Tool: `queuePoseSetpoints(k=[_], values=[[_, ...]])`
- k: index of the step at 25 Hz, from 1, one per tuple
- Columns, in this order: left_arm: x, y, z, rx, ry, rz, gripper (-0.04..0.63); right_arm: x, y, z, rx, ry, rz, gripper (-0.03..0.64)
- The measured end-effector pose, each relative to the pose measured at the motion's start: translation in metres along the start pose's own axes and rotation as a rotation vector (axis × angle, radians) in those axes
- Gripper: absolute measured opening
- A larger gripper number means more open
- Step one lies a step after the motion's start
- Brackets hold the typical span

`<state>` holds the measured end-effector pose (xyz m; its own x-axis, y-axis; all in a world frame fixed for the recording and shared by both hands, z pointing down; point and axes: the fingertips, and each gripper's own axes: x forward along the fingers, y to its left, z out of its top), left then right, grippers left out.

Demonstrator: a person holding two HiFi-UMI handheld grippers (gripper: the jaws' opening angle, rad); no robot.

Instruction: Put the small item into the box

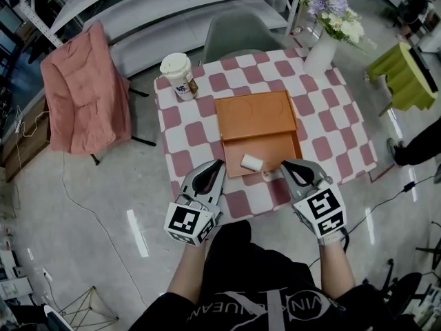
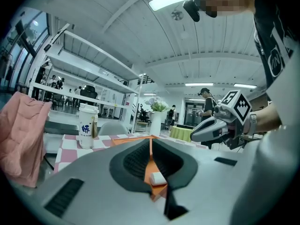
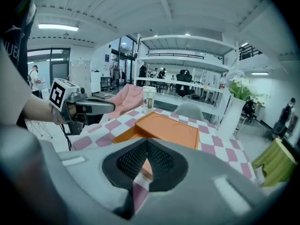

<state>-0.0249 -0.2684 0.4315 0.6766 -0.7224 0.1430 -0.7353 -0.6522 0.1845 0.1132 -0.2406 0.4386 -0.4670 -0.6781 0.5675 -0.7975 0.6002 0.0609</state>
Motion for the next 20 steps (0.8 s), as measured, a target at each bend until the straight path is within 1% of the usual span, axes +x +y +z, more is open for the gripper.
queuePoseSetpoints(k=[5,14,20], values=[[-0.009,-0.005,0.006,0.009,-0.012,0.006,0.020,-0.016,-0.005,0.013,0.051,-0.083,-0.016,0.006],[-0.023,-0.010,0.027,0.044,-0.051,0.029,0.020,-0.047,-0.011,0.034,0.092,-0.235,-0.048,0.006],[-0.031,-0.014,0.038,0.049,-0.074,0.038,0.020,-0.065,-0.015,0.043,0.120,-0.306,-0.075,0.006]])
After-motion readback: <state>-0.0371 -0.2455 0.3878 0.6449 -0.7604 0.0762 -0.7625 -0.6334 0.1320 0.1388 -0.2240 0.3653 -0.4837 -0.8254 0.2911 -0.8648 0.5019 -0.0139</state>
